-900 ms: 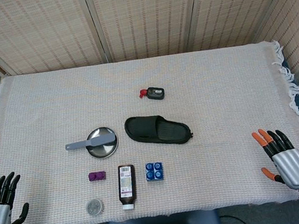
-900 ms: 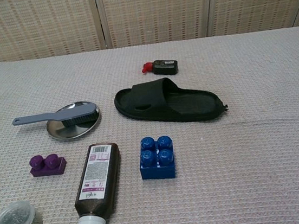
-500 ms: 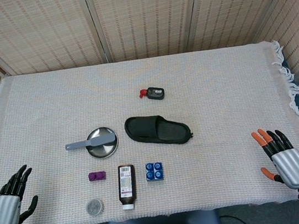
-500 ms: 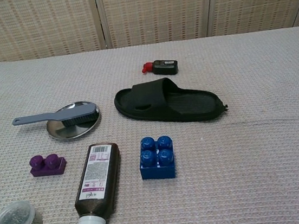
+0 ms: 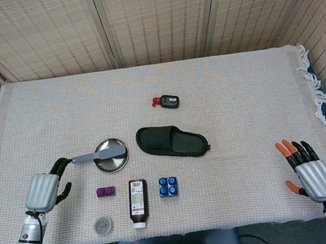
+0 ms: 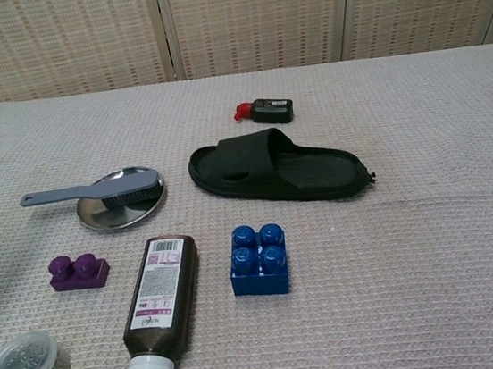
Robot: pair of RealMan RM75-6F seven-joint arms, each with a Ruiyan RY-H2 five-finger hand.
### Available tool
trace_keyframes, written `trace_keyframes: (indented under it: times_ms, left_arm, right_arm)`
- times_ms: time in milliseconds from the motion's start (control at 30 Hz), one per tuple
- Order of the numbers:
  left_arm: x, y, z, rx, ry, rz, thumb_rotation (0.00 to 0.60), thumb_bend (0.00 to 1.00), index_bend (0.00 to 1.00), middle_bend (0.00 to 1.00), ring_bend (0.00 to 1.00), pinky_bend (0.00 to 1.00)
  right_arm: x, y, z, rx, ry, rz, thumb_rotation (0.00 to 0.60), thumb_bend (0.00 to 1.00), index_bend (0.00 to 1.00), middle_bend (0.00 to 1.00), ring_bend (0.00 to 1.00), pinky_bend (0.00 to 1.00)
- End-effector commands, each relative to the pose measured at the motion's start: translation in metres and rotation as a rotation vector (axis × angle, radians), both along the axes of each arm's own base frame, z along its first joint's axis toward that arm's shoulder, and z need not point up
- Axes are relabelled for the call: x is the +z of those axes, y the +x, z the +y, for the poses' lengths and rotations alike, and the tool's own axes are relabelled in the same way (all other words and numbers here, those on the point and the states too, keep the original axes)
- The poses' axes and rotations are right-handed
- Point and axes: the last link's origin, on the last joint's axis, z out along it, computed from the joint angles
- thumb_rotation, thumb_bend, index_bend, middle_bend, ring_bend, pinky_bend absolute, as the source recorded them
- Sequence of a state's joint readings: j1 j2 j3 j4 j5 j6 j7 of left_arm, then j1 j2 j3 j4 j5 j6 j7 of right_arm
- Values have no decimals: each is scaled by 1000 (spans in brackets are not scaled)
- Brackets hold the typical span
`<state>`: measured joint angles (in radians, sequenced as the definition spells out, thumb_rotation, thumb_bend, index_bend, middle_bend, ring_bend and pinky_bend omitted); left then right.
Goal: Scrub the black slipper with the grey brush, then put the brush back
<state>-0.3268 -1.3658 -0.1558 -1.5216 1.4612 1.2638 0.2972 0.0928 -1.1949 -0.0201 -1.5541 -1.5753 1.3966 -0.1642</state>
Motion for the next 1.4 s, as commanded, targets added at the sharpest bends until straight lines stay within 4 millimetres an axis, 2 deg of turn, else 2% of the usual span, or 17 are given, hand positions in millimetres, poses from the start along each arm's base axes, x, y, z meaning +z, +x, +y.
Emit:
trace_keyframes:
  times_ms: [33, 267, 467, 967, 1400]
  left_arm:
    - [-30, 23, 25, 7, -9, 18, 600, 380, 202, 191, 937, 1000]
    - [-66, 37, 47, 13, -21, 63, 600, 381, 204, 183, 950, 1000]
    - [-87, 47, 59, 9, -32, 97, 600, 384, 231, 200, 958, 1000]
    - [-117, 49, 83, 40, -60, 160, 600, 383, 243, 211, 959, 1000]
    - [-129, 56, 92, 22, -55, 176, 600, 383, 252, 249, 959, 1000]
  right_arm:
    - [0, -2, -2, -4, 1, 1, 600, 140, 0, 0, 0, 0]
    - [-2, -8, -6, -27, 10, 13, 600, 139, 0, 0, 0, 0]
    - [-5, -11, -9, -40, 16, 20, 600, 140, 0, 0, 0, 0]
    - [-1, -16, -10, -66, 6, 34, 600, 139, 0, 0, 0, 0]
    - [-3, -18, -10, -74, 16, 37, 600, 140, 0, 0, 0, 0]
